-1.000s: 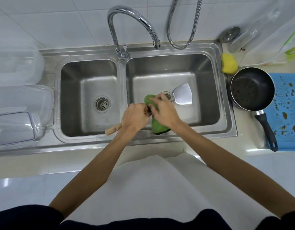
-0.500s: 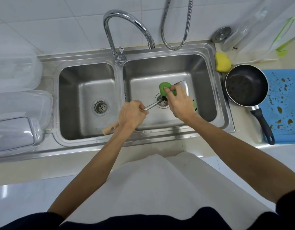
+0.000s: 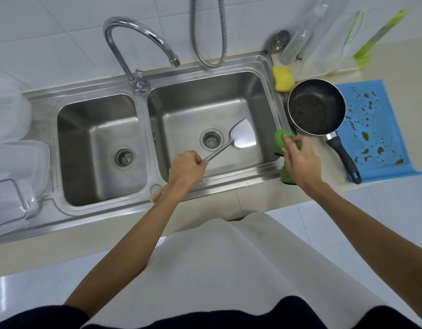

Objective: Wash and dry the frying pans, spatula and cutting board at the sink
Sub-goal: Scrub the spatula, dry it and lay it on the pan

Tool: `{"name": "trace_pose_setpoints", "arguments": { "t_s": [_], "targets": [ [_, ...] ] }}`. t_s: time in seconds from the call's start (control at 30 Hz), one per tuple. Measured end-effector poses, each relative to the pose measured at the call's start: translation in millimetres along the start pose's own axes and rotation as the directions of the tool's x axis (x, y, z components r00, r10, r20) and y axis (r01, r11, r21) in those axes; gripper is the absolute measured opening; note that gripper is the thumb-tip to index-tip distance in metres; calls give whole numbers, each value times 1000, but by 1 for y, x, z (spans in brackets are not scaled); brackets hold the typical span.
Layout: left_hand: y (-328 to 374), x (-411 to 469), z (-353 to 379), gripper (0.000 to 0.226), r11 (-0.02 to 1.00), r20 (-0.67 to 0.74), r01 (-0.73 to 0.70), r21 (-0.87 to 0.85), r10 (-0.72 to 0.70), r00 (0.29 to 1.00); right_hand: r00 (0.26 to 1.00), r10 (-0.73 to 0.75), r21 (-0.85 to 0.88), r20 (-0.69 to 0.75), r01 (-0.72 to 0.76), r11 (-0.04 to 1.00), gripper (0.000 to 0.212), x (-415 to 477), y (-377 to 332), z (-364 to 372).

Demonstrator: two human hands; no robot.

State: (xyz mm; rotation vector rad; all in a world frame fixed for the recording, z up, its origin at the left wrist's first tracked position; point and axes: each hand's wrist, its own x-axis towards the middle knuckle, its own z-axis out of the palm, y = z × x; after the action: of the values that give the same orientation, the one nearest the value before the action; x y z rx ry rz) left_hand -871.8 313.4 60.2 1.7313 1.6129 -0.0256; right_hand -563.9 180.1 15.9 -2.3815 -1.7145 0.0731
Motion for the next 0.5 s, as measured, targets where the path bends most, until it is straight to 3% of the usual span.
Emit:
{"name": "trace_pose_setpoints", "arguments": {
  "t_s": [0.3,0.5],
  "targets": [
    [43,-21,45,29,1000,46,12,-15,-11,999,991,-29,14,129,27,1000,38,-33,79,16],
    [58,-35,70,30,1000,22,18,-15,-18,1000,963,-43,-1,267,45,999,56,-42,85,35]
  ]
}}
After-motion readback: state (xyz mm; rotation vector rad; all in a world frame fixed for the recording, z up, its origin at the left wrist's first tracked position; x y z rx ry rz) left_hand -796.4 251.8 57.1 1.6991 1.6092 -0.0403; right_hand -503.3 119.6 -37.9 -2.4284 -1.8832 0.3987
